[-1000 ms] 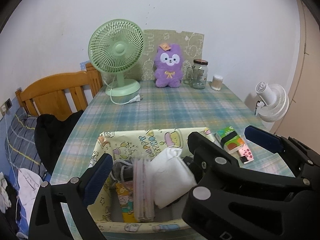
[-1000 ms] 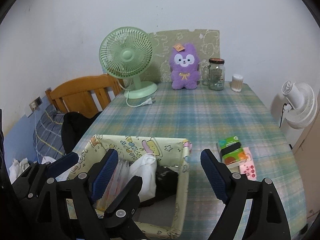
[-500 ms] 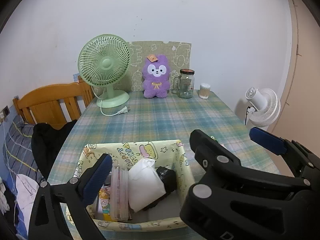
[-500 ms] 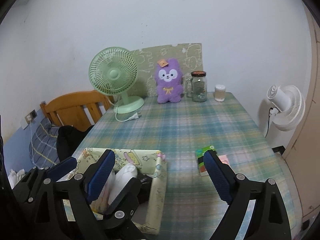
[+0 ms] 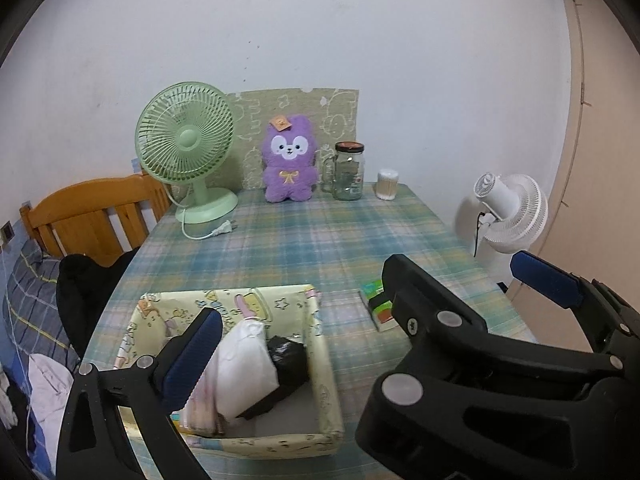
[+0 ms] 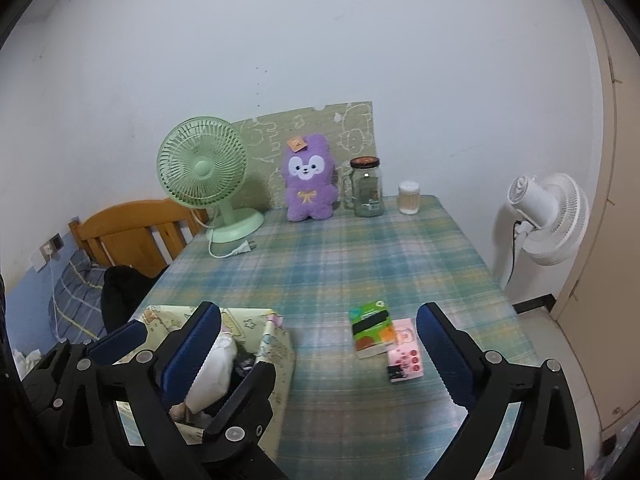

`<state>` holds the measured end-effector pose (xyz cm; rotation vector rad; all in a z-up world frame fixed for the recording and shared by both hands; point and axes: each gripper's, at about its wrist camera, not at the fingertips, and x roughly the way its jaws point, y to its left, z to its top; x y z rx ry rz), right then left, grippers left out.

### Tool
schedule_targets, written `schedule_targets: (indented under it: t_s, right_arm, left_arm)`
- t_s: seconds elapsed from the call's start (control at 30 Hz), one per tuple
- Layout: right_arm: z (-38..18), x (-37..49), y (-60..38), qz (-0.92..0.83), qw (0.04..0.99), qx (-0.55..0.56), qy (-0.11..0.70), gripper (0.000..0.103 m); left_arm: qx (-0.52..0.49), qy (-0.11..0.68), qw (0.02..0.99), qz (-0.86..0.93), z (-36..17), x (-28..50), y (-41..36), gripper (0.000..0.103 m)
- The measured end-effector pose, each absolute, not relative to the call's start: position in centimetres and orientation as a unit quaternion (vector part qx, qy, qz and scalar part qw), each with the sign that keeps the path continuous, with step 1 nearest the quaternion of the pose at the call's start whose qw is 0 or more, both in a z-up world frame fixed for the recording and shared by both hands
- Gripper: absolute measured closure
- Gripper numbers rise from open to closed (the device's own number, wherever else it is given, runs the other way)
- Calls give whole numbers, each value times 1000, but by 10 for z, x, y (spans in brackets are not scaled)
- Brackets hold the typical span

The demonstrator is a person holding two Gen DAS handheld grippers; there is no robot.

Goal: Organize soft objects
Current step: 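Open both tools and withdraw them from the box toward the green and pink packs, then grasp the green tissue pack with the left tool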

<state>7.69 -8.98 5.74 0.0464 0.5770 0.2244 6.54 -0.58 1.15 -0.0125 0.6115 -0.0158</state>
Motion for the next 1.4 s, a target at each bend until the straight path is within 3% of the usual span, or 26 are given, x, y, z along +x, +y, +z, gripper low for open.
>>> schedule_targets:
  t_s: [1.1, 1.4]
  right_arm:
    - [38, 86, -171, 45, 961, 1, 272, 3]
    - [23, 106, -187, 31, 957, 10, 287, 3]
  left_arm:
    - [-7, 308, 950, -45, -18, 90, -85, 4]
    - [4, 327, 944, -39, -30, 110, -100, 14]
